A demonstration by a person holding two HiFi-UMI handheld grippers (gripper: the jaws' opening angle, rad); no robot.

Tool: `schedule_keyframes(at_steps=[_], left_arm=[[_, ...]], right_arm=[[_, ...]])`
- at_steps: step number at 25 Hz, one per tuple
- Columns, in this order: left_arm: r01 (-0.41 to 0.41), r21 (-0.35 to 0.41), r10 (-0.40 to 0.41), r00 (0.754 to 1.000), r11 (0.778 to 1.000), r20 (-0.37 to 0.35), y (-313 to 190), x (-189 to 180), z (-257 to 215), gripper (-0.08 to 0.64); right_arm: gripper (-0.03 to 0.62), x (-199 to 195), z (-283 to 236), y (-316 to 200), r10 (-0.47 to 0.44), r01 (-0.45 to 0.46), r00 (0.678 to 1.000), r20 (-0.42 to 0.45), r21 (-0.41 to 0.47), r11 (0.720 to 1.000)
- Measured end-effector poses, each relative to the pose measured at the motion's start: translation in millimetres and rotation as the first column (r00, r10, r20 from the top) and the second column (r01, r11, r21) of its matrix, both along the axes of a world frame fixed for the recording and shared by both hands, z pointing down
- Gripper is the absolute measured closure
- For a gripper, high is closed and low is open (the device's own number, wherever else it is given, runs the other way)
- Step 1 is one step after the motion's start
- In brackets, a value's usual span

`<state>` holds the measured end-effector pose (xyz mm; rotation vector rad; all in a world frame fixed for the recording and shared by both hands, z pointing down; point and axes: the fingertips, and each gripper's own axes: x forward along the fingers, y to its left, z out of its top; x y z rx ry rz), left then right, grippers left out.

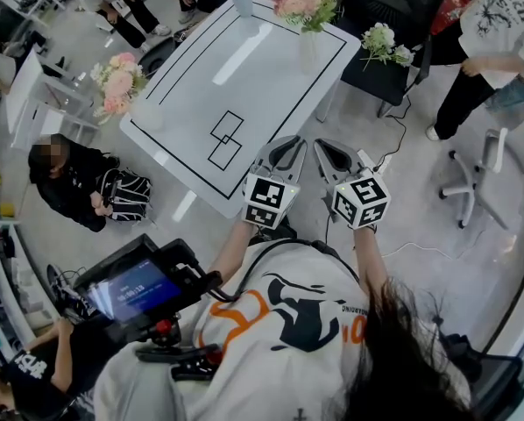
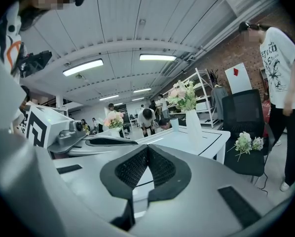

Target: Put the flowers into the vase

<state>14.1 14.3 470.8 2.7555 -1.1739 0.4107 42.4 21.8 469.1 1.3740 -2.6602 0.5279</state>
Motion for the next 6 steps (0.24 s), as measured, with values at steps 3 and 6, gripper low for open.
schedule_keyframes(at_steps=[3,6], left_arm=[[0.000,0.002,0.000,1.000,1.000,0.003,-0.2,2.8,-1.9,0.515],[-0.002,0.003,0.002,1.000,1.000,0.002,-3.8,2.5,-1.8,0.515]], right_arm=[[0.580,3.7,-2.0,0.8,0.003,-0.003,1.000,-0.001,0.001,1.000],[0.580,3.9,-2.1,-2.2,0.006,-0.006,1.000,-0.005,0.001,1.000]])
